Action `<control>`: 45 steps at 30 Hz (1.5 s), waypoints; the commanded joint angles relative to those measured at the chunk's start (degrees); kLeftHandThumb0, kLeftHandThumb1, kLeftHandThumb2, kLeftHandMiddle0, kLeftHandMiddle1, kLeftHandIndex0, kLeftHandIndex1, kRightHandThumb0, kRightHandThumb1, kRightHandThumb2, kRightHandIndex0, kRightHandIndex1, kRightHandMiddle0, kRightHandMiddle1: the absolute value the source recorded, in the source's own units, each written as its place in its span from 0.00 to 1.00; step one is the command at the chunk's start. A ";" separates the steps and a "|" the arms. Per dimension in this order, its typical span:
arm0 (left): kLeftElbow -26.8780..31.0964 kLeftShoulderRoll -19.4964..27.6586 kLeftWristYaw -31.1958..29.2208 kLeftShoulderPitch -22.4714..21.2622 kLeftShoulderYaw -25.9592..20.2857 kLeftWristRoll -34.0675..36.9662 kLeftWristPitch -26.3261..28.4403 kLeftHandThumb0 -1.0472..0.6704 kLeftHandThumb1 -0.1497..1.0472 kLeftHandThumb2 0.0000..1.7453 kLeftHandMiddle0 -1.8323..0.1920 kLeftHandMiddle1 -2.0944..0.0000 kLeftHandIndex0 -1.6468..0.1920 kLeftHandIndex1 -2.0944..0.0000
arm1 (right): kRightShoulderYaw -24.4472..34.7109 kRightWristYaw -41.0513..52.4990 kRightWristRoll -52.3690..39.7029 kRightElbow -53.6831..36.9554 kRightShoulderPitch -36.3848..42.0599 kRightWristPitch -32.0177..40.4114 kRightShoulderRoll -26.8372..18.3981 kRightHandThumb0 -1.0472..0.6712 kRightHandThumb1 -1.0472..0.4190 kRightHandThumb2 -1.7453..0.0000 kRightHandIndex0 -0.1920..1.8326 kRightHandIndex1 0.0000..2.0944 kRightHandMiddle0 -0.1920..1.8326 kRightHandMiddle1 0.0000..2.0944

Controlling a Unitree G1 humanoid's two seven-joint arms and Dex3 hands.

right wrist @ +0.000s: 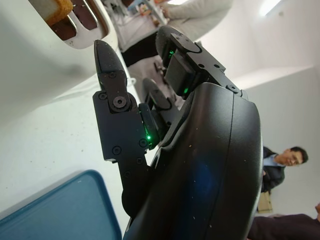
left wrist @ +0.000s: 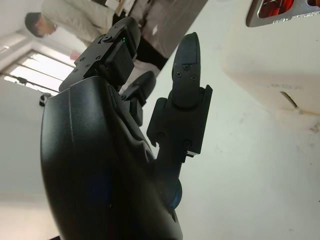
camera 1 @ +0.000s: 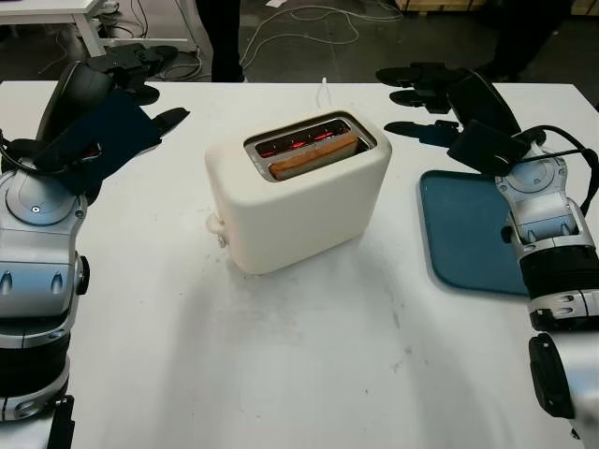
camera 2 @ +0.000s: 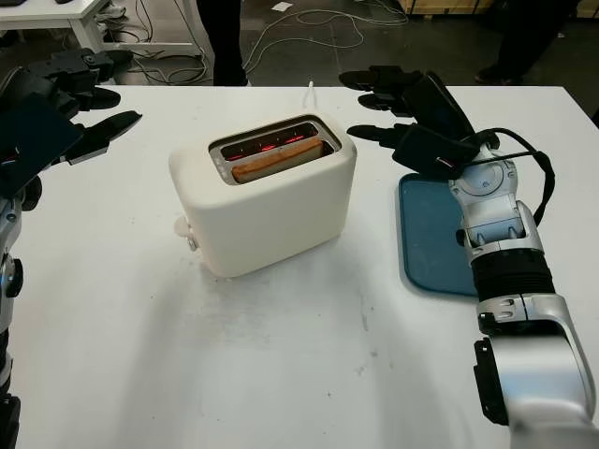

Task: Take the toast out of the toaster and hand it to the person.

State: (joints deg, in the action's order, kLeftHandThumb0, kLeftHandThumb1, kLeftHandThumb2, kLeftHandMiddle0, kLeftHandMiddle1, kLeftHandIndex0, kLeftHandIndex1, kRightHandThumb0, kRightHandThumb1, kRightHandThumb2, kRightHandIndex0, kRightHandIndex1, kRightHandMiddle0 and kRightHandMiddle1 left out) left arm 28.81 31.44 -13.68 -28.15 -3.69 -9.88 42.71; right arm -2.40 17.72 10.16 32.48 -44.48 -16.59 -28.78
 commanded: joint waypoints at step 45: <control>-0.28 1.00 -0.07 0.98 -0.51 -0.91 -2.70 0.39 0.89 0.17 0.80 0.66 0.60 0.99 | 1.71 -1.08 -0.82 -3.92 1.39 6.19 0.47 0.44 0.09 0.98 0.41 0.00 0.39 0.00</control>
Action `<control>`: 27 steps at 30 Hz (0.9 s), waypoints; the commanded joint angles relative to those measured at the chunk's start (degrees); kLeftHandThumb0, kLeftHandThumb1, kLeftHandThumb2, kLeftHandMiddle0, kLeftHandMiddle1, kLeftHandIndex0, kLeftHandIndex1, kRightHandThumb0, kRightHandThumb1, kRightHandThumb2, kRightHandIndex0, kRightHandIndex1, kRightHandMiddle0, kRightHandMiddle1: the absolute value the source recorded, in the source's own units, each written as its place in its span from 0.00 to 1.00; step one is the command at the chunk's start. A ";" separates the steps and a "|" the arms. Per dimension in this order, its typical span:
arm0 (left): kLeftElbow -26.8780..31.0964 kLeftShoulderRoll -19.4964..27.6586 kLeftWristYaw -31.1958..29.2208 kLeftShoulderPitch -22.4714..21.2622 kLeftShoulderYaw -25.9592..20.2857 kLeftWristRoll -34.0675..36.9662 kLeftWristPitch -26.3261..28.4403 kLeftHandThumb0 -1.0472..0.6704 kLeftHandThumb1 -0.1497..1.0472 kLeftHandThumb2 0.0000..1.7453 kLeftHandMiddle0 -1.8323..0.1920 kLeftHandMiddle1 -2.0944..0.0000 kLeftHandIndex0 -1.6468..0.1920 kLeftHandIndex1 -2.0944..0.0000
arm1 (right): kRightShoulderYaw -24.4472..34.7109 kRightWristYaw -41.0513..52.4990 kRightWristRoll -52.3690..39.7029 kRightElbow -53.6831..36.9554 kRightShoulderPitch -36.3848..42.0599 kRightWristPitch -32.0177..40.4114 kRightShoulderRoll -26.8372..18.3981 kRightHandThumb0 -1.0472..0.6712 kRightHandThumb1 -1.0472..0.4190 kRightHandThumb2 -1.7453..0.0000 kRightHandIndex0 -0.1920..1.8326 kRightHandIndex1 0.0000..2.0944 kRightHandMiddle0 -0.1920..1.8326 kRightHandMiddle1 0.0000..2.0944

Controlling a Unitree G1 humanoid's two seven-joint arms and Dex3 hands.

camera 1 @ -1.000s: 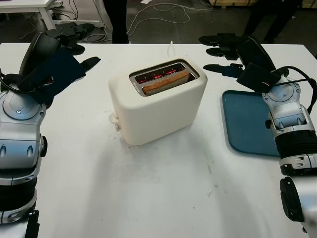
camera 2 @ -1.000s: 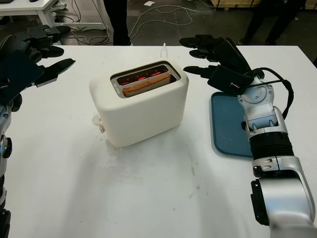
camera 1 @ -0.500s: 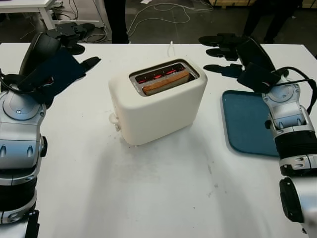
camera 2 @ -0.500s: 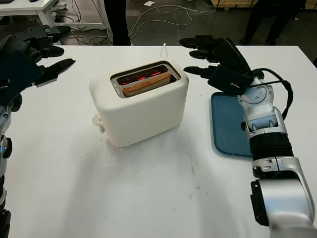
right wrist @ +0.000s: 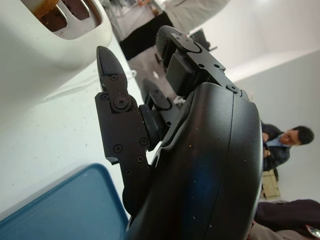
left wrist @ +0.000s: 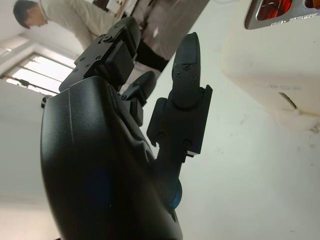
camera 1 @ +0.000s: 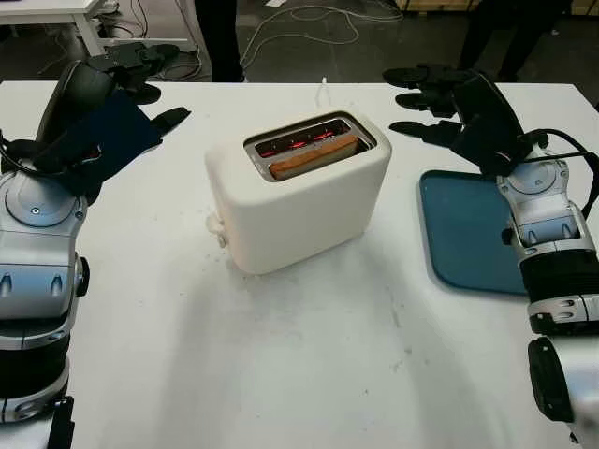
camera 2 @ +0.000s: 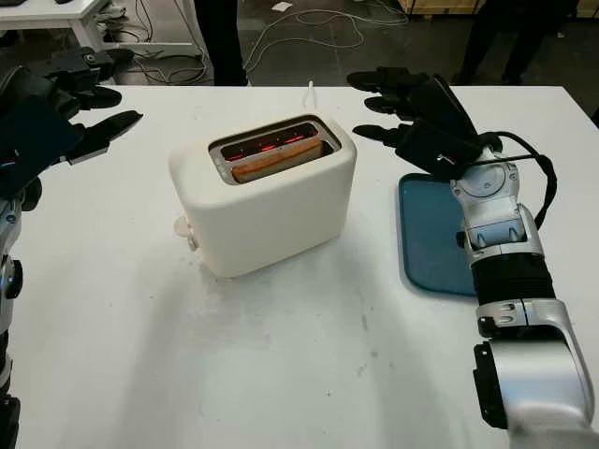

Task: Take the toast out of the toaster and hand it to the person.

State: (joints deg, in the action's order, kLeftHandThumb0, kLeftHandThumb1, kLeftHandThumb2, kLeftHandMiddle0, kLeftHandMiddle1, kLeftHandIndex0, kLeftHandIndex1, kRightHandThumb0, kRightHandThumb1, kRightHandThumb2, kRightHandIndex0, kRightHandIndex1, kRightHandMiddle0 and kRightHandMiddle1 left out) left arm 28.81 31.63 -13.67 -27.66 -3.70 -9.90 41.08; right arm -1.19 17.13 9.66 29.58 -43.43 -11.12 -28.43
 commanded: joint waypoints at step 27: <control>0.11 0.26 -0.07 0.16 -0.32 -0.82 0.14 0.39 0.89 0.17 0.79 0.67 0.61 1.00 | 0.61 -0.24 -0.61 -1.47 0.28 1.19 0.48 0.44 0.09 0.99 0.41 0.00 0.39 0.00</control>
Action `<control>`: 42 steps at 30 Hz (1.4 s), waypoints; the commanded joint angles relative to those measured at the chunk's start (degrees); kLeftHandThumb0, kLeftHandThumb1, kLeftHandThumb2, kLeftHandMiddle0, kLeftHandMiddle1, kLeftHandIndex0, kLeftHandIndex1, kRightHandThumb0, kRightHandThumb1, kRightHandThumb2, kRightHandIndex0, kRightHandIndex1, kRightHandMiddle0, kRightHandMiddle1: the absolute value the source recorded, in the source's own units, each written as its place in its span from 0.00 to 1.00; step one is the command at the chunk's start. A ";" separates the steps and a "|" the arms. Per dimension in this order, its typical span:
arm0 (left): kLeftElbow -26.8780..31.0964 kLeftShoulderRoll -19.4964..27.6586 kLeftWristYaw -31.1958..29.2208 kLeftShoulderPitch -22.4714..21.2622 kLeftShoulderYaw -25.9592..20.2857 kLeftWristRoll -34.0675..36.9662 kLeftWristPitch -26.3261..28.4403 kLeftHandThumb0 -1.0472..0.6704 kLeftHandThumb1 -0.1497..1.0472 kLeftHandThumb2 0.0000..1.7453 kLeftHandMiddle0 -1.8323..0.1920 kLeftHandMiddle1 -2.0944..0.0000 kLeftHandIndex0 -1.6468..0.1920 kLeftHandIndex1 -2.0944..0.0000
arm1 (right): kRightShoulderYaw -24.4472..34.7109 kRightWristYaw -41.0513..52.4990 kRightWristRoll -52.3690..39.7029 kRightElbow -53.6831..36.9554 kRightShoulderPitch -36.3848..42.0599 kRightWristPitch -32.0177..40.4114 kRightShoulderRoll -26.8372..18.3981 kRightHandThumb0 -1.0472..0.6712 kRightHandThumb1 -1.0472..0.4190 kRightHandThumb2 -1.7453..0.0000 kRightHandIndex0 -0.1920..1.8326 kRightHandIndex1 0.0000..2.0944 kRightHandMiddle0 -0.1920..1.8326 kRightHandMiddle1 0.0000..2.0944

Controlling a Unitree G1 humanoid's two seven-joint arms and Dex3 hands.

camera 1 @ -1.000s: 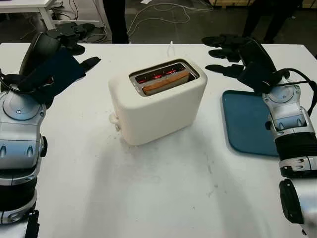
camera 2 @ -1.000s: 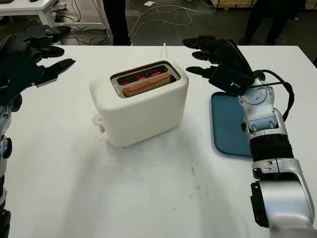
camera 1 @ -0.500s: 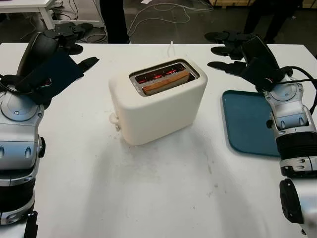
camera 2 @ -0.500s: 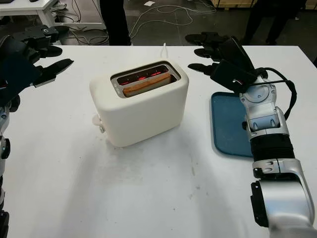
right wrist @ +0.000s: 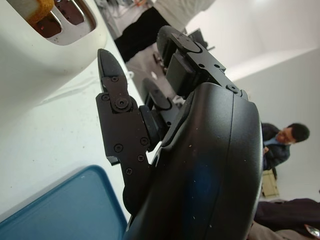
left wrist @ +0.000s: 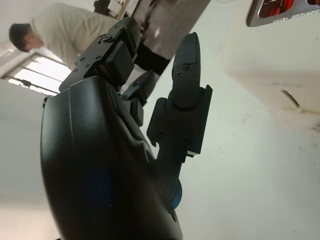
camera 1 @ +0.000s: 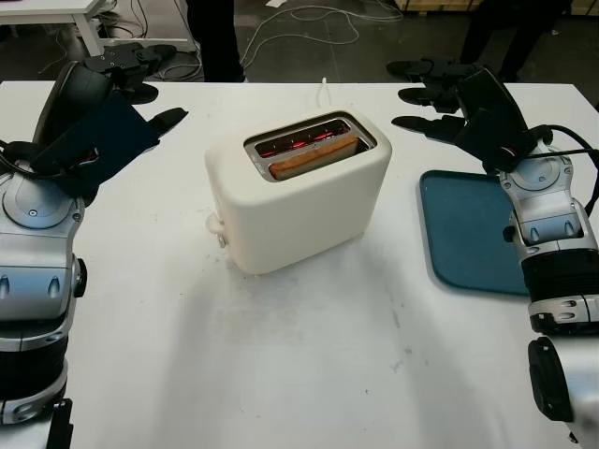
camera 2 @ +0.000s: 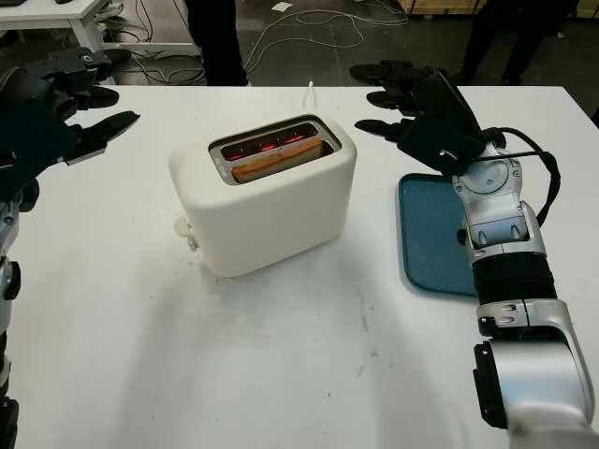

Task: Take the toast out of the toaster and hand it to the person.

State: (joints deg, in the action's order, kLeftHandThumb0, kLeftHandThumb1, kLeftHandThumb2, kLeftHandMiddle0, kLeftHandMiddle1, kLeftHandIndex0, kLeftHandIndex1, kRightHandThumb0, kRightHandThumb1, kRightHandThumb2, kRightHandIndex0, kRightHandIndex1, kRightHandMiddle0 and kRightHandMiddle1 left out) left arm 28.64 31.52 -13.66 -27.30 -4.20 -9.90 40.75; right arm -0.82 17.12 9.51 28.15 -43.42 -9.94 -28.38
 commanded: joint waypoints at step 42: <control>0.39 -0.49 0.15 -0.34 0.24 -0.80 1.47 0.39 0.89 0.17 0.79 0.66 0.62 1.00 | -0.21 -0.15 0.02 0.91 0.02 -0.23 0.72 0.45 0.09 0.99 0.42 0.00 0.39 0.00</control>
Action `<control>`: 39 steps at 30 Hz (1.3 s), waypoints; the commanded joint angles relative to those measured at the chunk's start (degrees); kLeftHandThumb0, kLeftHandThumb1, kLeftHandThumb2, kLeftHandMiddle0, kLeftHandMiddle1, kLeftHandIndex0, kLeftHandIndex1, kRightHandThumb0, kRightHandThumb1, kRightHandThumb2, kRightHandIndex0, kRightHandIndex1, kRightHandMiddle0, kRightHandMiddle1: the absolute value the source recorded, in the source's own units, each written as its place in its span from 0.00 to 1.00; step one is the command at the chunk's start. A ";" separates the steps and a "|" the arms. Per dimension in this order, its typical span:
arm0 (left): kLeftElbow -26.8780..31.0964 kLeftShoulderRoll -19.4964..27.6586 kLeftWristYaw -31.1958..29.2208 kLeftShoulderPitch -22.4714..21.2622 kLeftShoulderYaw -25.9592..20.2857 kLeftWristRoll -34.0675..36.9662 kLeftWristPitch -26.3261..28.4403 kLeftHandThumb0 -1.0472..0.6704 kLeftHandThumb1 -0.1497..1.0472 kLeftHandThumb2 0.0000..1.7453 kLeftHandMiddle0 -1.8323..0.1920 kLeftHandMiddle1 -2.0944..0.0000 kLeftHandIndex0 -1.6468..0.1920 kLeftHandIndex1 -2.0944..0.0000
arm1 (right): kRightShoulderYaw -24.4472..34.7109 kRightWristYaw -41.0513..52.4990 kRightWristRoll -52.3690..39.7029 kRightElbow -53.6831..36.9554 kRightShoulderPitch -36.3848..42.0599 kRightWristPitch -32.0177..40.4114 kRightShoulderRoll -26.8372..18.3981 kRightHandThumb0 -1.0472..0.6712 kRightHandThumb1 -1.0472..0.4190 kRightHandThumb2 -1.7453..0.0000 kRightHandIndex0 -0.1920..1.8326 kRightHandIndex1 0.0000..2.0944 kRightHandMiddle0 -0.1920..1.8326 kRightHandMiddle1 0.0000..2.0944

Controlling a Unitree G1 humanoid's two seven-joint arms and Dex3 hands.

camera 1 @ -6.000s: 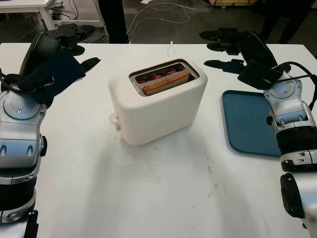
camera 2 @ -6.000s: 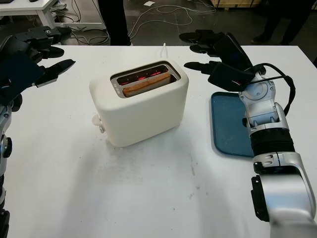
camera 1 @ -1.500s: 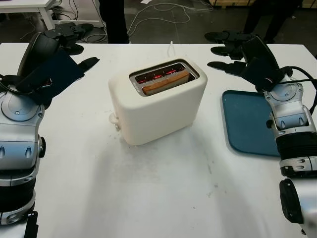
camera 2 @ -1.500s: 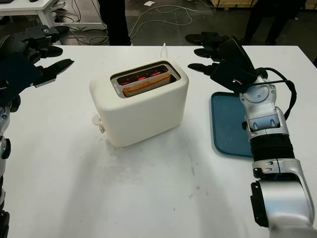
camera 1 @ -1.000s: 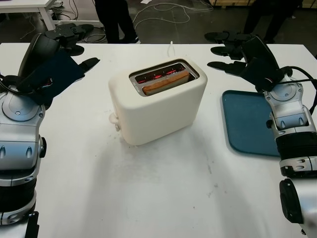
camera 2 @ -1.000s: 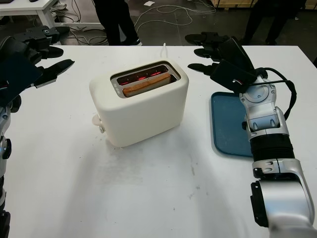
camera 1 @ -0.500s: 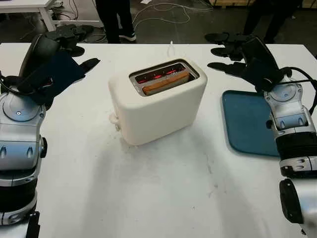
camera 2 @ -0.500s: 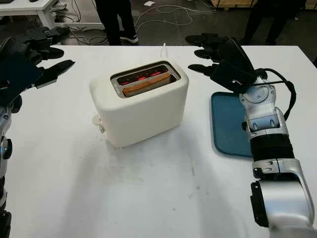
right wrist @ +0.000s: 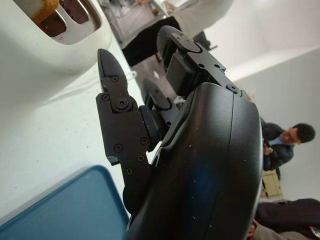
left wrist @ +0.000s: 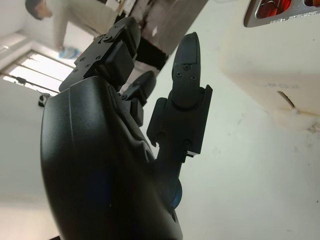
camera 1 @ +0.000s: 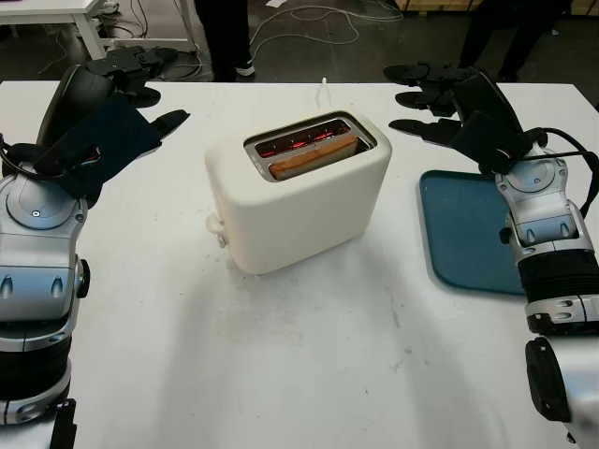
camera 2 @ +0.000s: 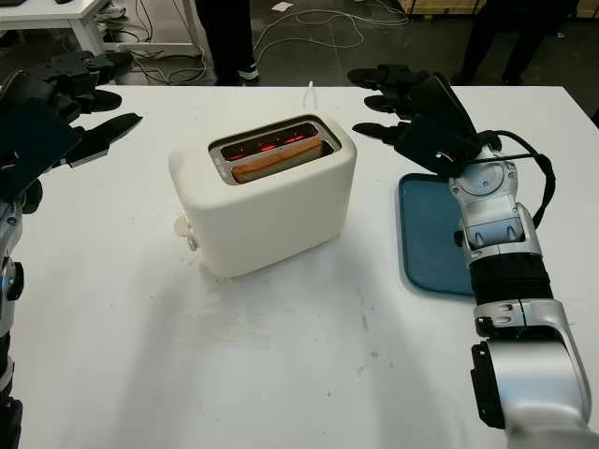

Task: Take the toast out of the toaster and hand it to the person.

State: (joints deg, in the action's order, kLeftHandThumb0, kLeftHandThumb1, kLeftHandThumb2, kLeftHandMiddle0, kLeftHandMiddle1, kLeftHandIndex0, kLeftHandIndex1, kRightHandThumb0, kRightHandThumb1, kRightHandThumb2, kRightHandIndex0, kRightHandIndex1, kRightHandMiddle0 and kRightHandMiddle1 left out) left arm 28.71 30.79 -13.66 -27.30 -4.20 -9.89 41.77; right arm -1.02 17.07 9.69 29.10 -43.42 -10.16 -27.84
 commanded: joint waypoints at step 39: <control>0.42 0.28 0.09 -0.33 -0.22 -0.37 0.74 0.40 0.89 0.17 0.82 0.63 0.62 1.00 | 1.26 13.59 -11.09 0.61 -17.80 -10.41 1.85 0.20 0.24 1.00 0.46 0.11 0.48 0.04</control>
State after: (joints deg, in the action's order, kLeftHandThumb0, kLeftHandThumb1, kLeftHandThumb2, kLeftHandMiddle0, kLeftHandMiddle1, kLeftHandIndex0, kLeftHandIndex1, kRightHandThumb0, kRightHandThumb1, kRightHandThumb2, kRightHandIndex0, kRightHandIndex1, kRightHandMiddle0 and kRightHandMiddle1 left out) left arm 28.72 30.87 -13.66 -27.49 -3.83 -9.87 42.33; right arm 1.20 29.88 -1.66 30.35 -60.01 -18.93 -26.80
